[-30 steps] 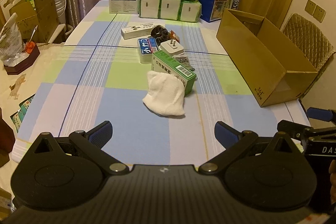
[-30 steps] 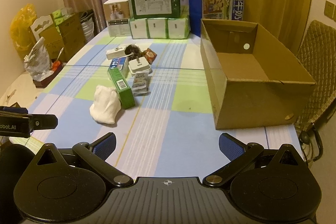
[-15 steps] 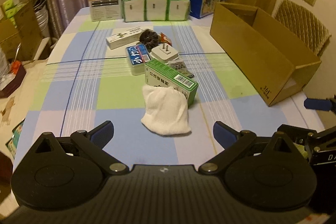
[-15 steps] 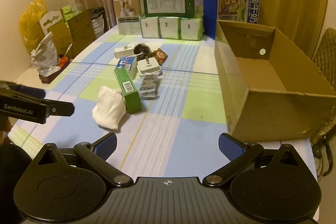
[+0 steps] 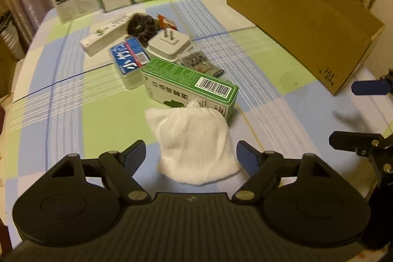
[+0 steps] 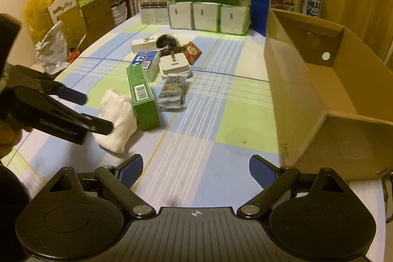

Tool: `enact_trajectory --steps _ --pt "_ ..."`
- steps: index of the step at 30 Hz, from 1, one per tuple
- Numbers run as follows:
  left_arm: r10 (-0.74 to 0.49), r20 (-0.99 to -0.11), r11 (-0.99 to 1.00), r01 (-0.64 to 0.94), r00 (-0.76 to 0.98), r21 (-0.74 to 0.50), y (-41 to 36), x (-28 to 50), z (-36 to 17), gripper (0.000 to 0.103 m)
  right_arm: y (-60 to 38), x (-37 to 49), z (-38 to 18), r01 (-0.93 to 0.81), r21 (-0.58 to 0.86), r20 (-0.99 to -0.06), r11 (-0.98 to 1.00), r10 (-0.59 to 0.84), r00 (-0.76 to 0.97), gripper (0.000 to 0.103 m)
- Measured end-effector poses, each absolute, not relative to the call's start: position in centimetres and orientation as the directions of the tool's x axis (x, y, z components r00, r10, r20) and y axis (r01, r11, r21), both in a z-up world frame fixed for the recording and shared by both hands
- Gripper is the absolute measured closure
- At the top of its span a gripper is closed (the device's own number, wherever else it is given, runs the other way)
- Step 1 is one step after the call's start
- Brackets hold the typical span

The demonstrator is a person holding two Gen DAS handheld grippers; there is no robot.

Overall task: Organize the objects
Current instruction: 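Grasp the white towel with the left tool while the right tool grasps the green box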

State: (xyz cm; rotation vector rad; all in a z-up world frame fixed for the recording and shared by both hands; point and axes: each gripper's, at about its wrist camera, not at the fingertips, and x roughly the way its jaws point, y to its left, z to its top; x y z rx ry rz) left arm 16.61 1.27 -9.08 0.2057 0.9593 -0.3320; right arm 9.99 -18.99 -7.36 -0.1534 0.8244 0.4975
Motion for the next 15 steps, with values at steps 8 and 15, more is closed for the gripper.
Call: enact_trajectory --steps 8,15 --pt "-0.215 -0.845 0.911 0.411 0.489 0.007 1.3 18.5 -11.2 0.064 -17.7 11.5 -8.8 -0.508 0.058 -0.746 0.859 0.375 0.550 0.011" --pt "-0.165 -0.831 0.939 0.342 0.532 0.033 4.7 18.2 -9.8 0.082 -15.1 12.8 -8.8 -0.579 0.032 -0.740 0.815 0.409 0.534 0.017"
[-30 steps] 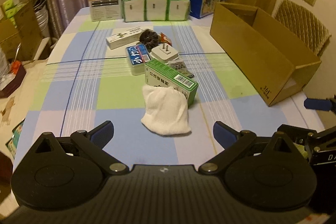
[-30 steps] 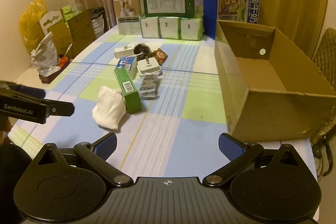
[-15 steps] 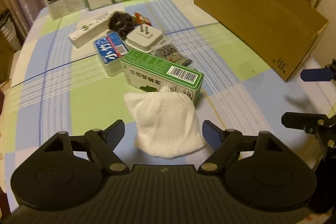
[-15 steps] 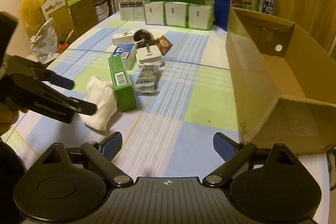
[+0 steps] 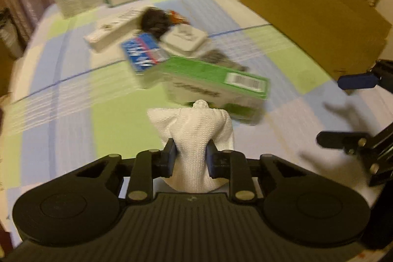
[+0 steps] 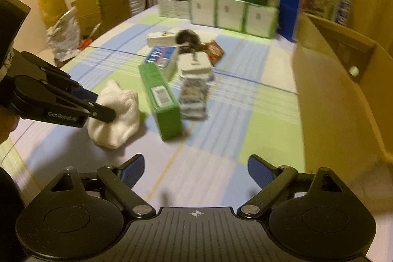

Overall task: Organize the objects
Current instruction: 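Grasp the white towel with the left tool while the right tool grasps the green box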

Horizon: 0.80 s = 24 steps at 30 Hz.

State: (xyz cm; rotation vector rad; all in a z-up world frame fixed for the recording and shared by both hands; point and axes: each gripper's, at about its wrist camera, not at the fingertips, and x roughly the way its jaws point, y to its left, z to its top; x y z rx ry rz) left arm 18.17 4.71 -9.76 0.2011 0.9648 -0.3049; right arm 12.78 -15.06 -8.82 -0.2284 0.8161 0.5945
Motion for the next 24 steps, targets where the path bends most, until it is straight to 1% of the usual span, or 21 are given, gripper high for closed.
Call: enact_trajectory --steps 3,6,11,12,13,15,16,19,24 --pt "-0.141 -0.835 0.959 0.284 0.532 0.019 7.0 18.4 -9.8 0.083 -13.2 13.9 -8.9 -0.623 0.012 -0.731 0.782 0.432 0.528 0.021" --pt "-0.130 -0.835 0.966 0.257 0.535 0.015 8.2 18.4 -9.9 0.083 -11.2 15.4 -9.2 -0.662 0.008 -0.729 0.750 0.457 0.510 0.027" --pt "-0.129 -0.837 0.969 0.248 0.532 0.009 8.7 18.4 -9.8 0.082 -7.9 17.6 -10.4 -0.721 -0.006 -0.748 0.693 0.475 0.463 0.043" --pt "-0.130 -0.838 0.969 0.246 0.530 0.006 8.8 18.4 -9.9 0.082 -7.5 17.8 -10.6 -0.730 -0.013 -0.751 0.683 0.476 0.458 0.045" --pt "-0.129 -0.838 0.970 0.245 0.530 0.005 8.7 18.4 -9.9 0.082 -6.9 18.1 -10.8 -0.738 -0.027 -0.754 0.675 0.470 0.458 0.050" --pt "-0.130 -0.838 0.970 0.244 0.530 0.004 8.6 18.3 -9.9 0.082 -6.3 18.4 -11.2 -0.737 -0.049 -0.763 0.674 0.451 0.463 0.070" --pt "-0.135 -0.838 0.969 0.247 0.528 0.000 8.6 18.3 -9.9 0.082 -6.3 18.4 -11.3 -0.733 -0.043 -0.767 0.679 0.448 0.459 0.075" --pt "-0.150 -0.837 0.966 0.258 0.526 -0.011 8.2 17.9 -9.9 0.082 -6.9 17.3 -11.0 -0.699 -0.068 -0.774 0.711 0.405 0.486 0.076" --pt "-0.197 -0.836 0.952 0.305 0.512 -0.037 6.5 17.2 -10.0 0.082 -9.2 14.3 -10.6 -0.642 -0.041 -0.805 0.765 0.356 0.476 0.075"
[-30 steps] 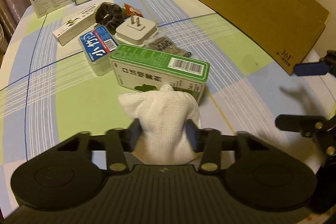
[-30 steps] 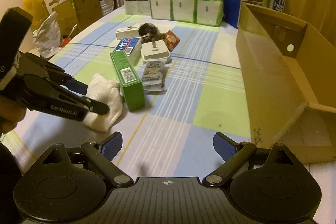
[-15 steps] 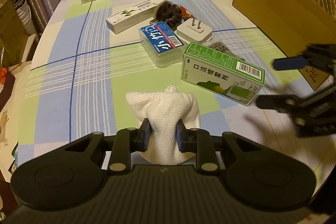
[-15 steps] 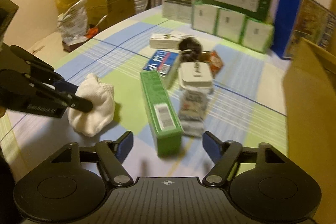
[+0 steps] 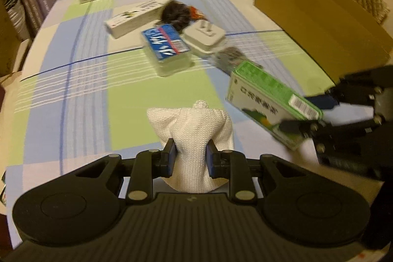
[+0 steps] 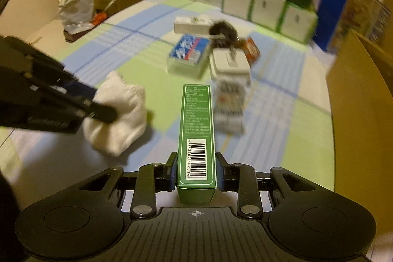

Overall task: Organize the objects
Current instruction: 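Grasp the white towel with the left tool while the right tool grasps the green box, then carry the towel with the left tool toward the cardboard box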

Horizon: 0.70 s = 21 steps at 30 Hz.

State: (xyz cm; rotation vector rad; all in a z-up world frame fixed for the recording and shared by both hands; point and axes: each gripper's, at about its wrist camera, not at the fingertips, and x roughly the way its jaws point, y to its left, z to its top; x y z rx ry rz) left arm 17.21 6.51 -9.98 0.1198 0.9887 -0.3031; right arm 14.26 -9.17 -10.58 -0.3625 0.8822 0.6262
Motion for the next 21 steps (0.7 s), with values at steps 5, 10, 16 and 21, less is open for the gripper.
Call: enact_trajectory --steps 5,10,16,21 --pt "-0.204 -0.839 0.943 0.332 0.504 -0.030 4.8 17.0 -10.5 0.082 -9.3 14.1 -10.9 -0.622 -0.025 -0.810 0.782 0.348 0.471 0.071" --pt "-0.202 -0.842 0.945 0.327 0.501 -0.032 4.8 17.1 -10.5 0.082 -8.2 15.7 -11.6 -0.641 -0.023 -0.814 0.767 0.358 0.458 0.065" --pt "-0.189 -0.838 0.941 0.337 0.511 -0.007 4.1 16.4 -9.9 0.082 -9.2 15.6 -11.7 -0.602 -0.004 -0.797 0.798 0.361 0.485 0.075" --pt "-0.220 -0.821 0.933 0.358 0.528 -0.019 2.3 15.3 -7.8 0.082 -12.1 13.9 -9.5 -0.544 0.036 -0.772 0.838 0.369 0.517 0.075"
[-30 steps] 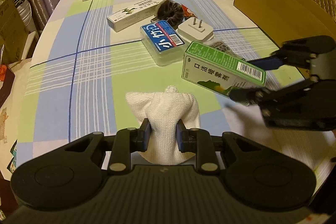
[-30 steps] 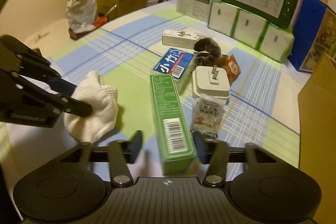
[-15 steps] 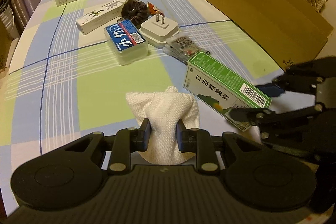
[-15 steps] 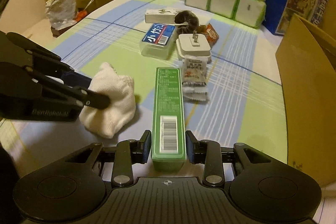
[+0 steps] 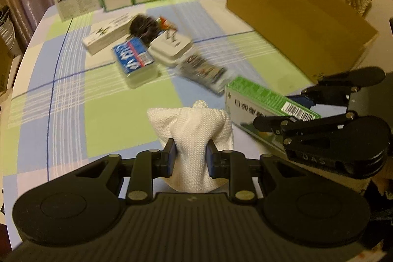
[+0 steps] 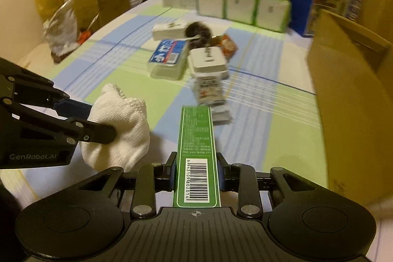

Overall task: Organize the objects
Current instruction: 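Carry the towel with the left tool toward the cardboard box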

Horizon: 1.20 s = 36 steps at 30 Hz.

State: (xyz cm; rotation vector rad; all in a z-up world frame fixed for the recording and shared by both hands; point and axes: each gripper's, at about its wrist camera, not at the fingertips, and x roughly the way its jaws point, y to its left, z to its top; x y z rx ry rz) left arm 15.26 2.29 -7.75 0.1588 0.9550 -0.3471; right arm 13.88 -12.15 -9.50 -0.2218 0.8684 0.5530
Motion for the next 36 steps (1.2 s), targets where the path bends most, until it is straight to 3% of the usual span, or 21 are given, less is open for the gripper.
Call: enact_trajectory --steps 15,17,19,26,36 --pt "-0.366 -0.725 0.868 0.495 0.584 -0.040 -9.4 16.2 1.8 0.082 -25.9 14.6 4.0 -0.329 0.082 -0.575 0.941 0.315 0.755 0.076" --pt "-0.380 -0.714 0.859 0.510 0.589 -0.037 -11.1 17.2 2.7 0.082 -28.2 15.5 5.5 -0.303 0.091 -0.555 0.949 0.300 0.776 0.103" --pt "-0.394 -0.704 0.849 0.528 0.591 -0.032 -13.2 18.3 3.5 0.082 -30.5 16.8 6.5 -0.262 0.103 -0.538 0.960 0.275 0.797 0.103" --pt "-0.415 -0.696 0.843 0.536 0.586 -0.051 -18.2 21.8 3.5 0.082 -35.6 21.0 4.9 -0.166 0.149 -0.561 0.975 0.222 0.797 0.103" --pt "-0.404 -0.712 0.846 0.530 0.575 -0.053 -16.8 21.6 1.8 0.082 -36.3 18.7 1.5 -0.158 0.178 -0.571 0.971 0.233 0.788 0.103"
